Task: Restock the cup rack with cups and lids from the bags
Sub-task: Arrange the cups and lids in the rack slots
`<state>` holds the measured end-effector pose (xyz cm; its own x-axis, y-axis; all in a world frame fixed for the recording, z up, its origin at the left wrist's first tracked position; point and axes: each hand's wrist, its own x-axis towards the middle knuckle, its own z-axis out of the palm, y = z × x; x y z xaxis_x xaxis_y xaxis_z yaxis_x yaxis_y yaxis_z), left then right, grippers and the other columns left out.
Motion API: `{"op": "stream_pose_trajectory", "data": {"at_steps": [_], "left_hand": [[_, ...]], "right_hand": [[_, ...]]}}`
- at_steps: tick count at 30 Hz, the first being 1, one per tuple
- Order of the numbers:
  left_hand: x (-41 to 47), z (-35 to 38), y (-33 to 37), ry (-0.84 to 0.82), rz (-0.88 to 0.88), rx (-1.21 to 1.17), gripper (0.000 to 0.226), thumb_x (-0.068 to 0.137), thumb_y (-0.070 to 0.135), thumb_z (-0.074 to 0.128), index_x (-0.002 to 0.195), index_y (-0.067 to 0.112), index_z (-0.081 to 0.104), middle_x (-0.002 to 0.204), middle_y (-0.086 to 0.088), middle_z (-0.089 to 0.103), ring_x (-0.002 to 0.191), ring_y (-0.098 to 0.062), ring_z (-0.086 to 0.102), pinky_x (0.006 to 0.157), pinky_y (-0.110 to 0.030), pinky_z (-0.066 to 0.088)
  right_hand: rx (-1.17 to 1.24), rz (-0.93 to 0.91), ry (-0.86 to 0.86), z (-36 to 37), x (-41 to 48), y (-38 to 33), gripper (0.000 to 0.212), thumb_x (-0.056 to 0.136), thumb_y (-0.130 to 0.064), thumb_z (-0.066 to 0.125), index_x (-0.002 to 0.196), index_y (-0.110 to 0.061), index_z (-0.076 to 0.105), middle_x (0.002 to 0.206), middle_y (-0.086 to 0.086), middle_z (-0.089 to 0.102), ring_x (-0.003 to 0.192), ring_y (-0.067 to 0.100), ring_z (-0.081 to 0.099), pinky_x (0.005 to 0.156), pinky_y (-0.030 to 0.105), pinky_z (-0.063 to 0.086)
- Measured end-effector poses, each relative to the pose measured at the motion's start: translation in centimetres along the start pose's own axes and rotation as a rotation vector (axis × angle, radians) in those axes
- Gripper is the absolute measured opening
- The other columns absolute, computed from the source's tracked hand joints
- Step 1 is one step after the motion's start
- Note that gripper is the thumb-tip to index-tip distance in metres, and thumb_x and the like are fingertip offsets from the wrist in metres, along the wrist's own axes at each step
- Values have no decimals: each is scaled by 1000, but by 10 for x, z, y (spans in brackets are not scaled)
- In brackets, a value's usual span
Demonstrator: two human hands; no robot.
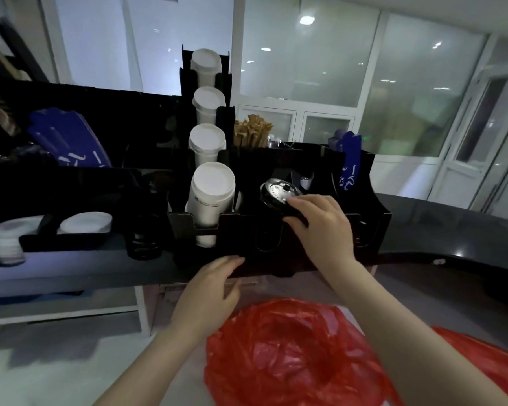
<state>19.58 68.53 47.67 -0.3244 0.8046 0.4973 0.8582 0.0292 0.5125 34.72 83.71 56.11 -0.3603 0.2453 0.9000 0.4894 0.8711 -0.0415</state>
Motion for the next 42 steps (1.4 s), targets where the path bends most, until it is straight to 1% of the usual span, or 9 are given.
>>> {"op": "stream_pose_trajectory", "data": {"at_steps": [2, 5, 13, 19, 24, 30, 32, 34, 42], "left_hand": [[-5, -5, -6, 3, -20, 36, 45, 94, 26, 52, 138, 29, 46, 141, 14, 44, 130, 0, 35, 100, -7, 19], [-12, -12, -14, 16, -40, 88, 44, 94, 27, 52, 138, 29, 47, 141, 15, 44, 130, 0, 34, 99, -6, 17], [-17, -17, -21, 11, -88, 127, 43, 94, 26, 52, 137, 30, 48, 141, 15, 45, 131, -2, 35, 100, -9, 21], [-18, -18, -18, 21, -92, 133, 44, 94, 26, 53, 137, 32, 48, 140, 18, 45, 130, 0, 34, 100, -10, 21], [-18, -18, -18, 0, -91, 142, 43, 94, 27, 52, 136, 32, 48, 140, 17, 44, 130, 1, 34, 100, -8, 19], [-17, -14, -20, 0, -93, 143, 42, 93, 27, 53, 135, 33, 50, 139, 18, 45, 129, 2, 34, 95, -1, 14], [-18, -13, -20, -9, -93, 139, 41, 93, 25, 54, 133, 31, 52, 138, 16, 47, 129, 0, 36, 98, -5, 18], [-20, -13, -20, -15, -97, 137, 40, 92, 23, 54, 132, 30, 54, 137, 15, 49, 128, -1, 39, 99, -8, 21], [-26, -15, -18, -29, -113, 137, 39, 92, 23, 53, 131, 29, 54, 136, 15, 49, 128, -1, 39, 100, -9, 22]], "right_hand": [[-42, -7, -124, 12, 13, 0, 33, 72, -18, 82, 103, -10, 73, 96, 5, 71, 91, 28, 63, 73, 33, 52], [-104, -19, -322, 31, 20, 3, 35, 81, -25, 73, 115, -15, 69, 108, 3, 68, 103, 24, 58, 80, 31, 47], [-212, -110, -443, 55, 33, 3, 33, 86, -33, 66, 116, -19, 66, 108, 1, 65, 101, 22, 55, 83, 34, 47], [-251, -162, -578, 64, 26, 2, 29, 84, -37, 66, 111, -25, 68, 104, -3, 65, 100, 21, 55, 83, 32, 40], [-259, -211, -626, 70, 16, 2, 27, 85, -37, 66, 109, -24, 66, 102, -5, 64, 100, 20, 54, 84, 33, 35], [-269, -255, -649, 71, 5, 10, 23, 89, -38, 58, 108, -31, 68, 104, -10, 64, 107, 17, 50, 97, 37, 26], [-282, -256, -664, 71, 2, 13, 23, 90, -39, 57, 109, -32, 68, 107, -12, 65, 114, 17, 46, 109, 44, 18], [-292, -260, -682, 70, 1, 13, 23, 90, -37, 59, 111, -32, 68, 107, -13, 66, 118, 18, 44, 113, 54, 8], [-331, -280, -715, 66, 0, 5, 30, 91, -39, 52, 116, -29, 66, 109, -11, 65, 123, 22, 38, 109, 66, -2]]}}
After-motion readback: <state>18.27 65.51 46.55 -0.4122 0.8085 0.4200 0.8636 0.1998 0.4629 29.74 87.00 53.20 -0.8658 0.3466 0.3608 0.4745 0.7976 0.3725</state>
